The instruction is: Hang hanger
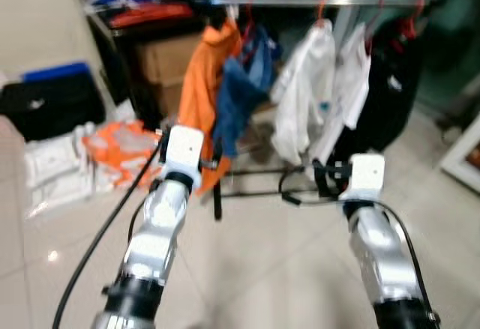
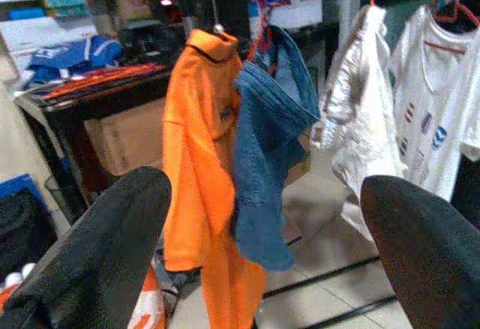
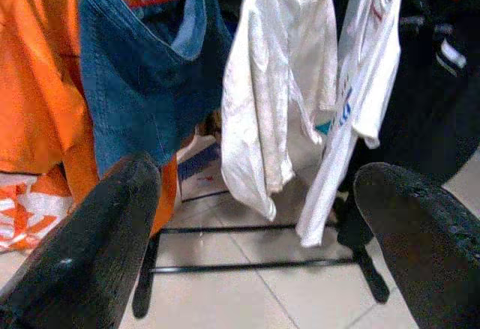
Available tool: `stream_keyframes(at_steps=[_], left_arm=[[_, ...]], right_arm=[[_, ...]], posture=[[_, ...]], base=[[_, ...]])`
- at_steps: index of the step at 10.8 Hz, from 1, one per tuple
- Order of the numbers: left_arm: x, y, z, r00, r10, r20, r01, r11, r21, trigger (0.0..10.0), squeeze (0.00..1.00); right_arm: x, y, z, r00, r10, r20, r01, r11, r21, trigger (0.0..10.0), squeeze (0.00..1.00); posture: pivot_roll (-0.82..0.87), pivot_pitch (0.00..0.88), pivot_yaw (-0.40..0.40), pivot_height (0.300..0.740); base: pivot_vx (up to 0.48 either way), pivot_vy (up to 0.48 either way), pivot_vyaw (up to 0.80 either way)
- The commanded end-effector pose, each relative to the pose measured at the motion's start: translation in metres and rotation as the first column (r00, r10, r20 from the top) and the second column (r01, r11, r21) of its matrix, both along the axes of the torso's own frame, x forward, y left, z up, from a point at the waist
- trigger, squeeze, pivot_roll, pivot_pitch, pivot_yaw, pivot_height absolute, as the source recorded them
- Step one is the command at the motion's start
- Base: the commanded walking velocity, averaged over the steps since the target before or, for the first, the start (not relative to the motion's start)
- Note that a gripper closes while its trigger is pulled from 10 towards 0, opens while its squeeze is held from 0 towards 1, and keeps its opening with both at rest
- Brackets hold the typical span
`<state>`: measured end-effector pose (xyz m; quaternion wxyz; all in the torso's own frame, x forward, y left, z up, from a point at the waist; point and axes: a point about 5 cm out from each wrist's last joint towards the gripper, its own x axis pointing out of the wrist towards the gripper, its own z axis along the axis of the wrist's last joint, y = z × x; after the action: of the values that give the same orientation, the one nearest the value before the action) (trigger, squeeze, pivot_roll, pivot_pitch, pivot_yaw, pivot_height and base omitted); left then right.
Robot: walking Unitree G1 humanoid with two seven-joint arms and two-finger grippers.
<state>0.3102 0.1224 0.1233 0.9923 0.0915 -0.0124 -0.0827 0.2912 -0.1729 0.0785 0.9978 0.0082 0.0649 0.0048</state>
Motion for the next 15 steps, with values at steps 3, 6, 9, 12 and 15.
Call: stream_keyframes(at_steps=[3,6,9,12,15], left_arm=[[0.000,-0.008,0.009,0.996,-0.087,0.028,0.088,0.994,-0.061,10.0,0.00],[0.002,-0.007,0.013,0.995,-0.088,0.049,0.089,0.996,-0.029,10.0,0.00],[0.005,-0.012,0.019,0.990,-0.117,0.074,0.116,0.993,0.016,10.0,0.00],[0.009,-0.015,0.019,0.991,-0.120,0.062,0.118,0.992,0.043,10.0,0.00],[0.003,-0.026,0.016,0.974,-0.216,0.062,0.210,0.973,0.095,10.0,0.00]], right_arm=[[0.002,0.005,0.005,1.000,0.008,0.029,-0.008,1.000,0.008,10.0,0.00],[0.006,0.003,0.013,0.996,-0.015,0.084,0.015,1.000,0.010,10.0,0.00],[0.007,-0.004,0.016,0.993,-0.055,0.104,0.053,0.998,0.015,10.0,0.00],[0.006,0.000,0.014,0.993,-0.050,0.105,0.049,0.999,0.015,10.0,0.00],[0.006,-0.001,0.013,0.993,-0.055,0.105,0.054,0.998,0.014,10.0,0.00]], posture=[[-0.05,0.000,-0.020,0.740],[-0.04,0.000,-0.023,0.740],[-0.05,0.000,-0.021,0.740],[-0.06,0.000,-0.008,0.740],[-0.05,0.000,-0.002,0.740]], base=[[0.480,0.000,0.00],[0.480,0.000,0.00],[0.320,0.000,0.00],[0.217,-0.099,0.00],[0.374,-0.296,0.00]])
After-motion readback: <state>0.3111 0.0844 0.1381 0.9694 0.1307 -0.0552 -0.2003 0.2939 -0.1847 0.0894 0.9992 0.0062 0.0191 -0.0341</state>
